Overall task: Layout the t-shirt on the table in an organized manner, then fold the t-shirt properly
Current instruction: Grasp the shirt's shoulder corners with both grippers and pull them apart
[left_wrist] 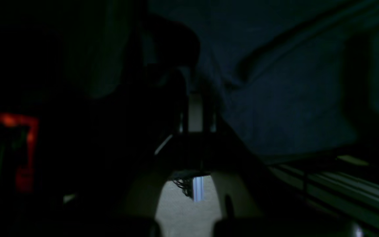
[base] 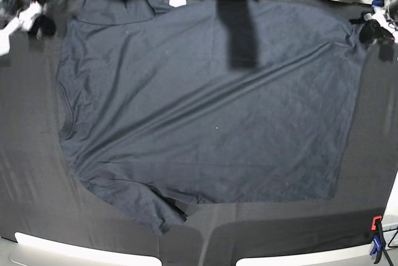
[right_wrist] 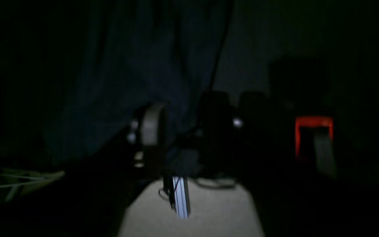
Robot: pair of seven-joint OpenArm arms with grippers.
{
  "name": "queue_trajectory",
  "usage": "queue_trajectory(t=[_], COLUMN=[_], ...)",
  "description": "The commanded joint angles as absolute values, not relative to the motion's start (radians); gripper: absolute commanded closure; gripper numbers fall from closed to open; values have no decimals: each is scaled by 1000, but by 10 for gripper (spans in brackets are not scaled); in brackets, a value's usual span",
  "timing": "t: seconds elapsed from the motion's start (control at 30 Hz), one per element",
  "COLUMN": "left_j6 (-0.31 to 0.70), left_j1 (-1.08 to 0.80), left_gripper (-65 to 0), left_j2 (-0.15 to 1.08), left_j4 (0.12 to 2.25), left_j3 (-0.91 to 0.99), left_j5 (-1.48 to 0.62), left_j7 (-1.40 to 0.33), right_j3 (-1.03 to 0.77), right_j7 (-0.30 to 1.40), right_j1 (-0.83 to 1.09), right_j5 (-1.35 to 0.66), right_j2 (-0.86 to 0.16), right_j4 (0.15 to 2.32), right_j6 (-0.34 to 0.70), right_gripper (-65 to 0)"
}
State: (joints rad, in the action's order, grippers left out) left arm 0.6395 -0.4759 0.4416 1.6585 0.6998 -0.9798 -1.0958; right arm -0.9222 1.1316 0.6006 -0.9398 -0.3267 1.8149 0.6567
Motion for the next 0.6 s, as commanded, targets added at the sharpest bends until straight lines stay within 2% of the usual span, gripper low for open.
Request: queue_trajectory(t=[0.0,0.07,0.2,0.37,0.57], left_j6=[647,647,647,647,647], left_j1=[-479,-479,-479,-479,-479], left_gripper=[0,0,0,0,0], left_j2=[461,461,460,460,461], left_j4=[1678,1678,1678,1678,1678], left_j3=[706,706,706,706,706], left_j5=[-997,-997,-997,-997,-997], left_j7=[-1079,-1076,-1076,-1076,-1076], right_j3=[-929,-929,-912,-802,-663], right_j7=[1119,1118,1119,1119,1051], right_j1=[602,602,598,598,596], right_j5=[-942,-898,-893,-879,-689], right_j2=[-341,-332,-322,-294,-250], right_j4=[1831,1829,1823,1823,1823], right_j6=[674,673,671,665,591], right_gripper=[-337,-370,-369,-369,-368])
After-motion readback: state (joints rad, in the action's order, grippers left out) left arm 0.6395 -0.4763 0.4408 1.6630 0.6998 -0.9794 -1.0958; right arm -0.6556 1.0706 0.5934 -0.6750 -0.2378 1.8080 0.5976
